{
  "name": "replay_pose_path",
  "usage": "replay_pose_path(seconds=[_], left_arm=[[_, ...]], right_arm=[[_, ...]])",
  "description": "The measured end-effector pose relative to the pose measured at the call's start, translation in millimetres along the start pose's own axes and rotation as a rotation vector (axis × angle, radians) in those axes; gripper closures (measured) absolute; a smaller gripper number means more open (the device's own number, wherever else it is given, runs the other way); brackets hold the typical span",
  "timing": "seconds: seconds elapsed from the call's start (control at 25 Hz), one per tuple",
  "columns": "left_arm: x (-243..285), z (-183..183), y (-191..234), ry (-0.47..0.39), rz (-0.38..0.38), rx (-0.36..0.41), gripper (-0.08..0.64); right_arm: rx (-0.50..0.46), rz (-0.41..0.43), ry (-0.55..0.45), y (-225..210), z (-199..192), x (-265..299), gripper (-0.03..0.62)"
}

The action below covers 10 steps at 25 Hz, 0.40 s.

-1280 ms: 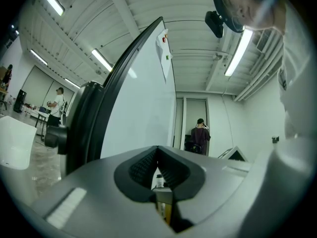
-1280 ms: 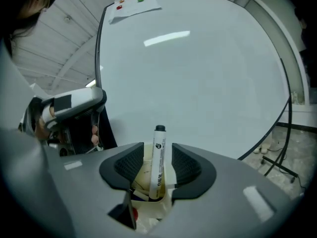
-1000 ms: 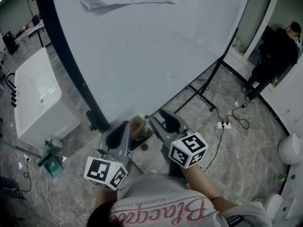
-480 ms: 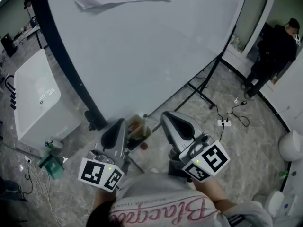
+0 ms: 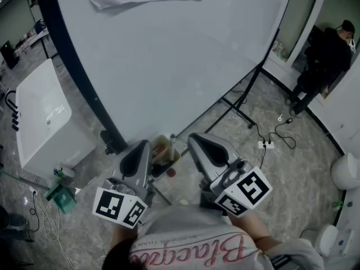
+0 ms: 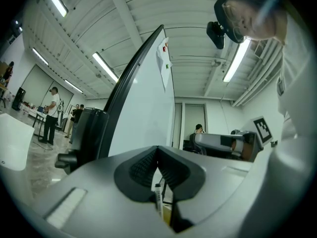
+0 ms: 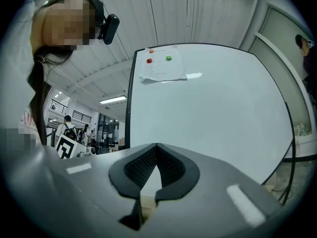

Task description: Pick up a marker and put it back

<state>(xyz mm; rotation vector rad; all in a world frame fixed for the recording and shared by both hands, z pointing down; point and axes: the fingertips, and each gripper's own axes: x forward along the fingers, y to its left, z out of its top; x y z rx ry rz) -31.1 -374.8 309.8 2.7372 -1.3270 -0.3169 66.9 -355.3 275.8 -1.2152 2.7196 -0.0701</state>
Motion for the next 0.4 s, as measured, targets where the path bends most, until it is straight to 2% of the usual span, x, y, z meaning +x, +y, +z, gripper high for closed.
replay_pose_path(seconds=[0.4], left_arm=[[1.9,-1.6,-2.0,-0.003,-0.015,-0.010,0.560]], right_arm=[[-0.018,-0.003,0.027,2.3,-6.1,-1.9,0.592]])
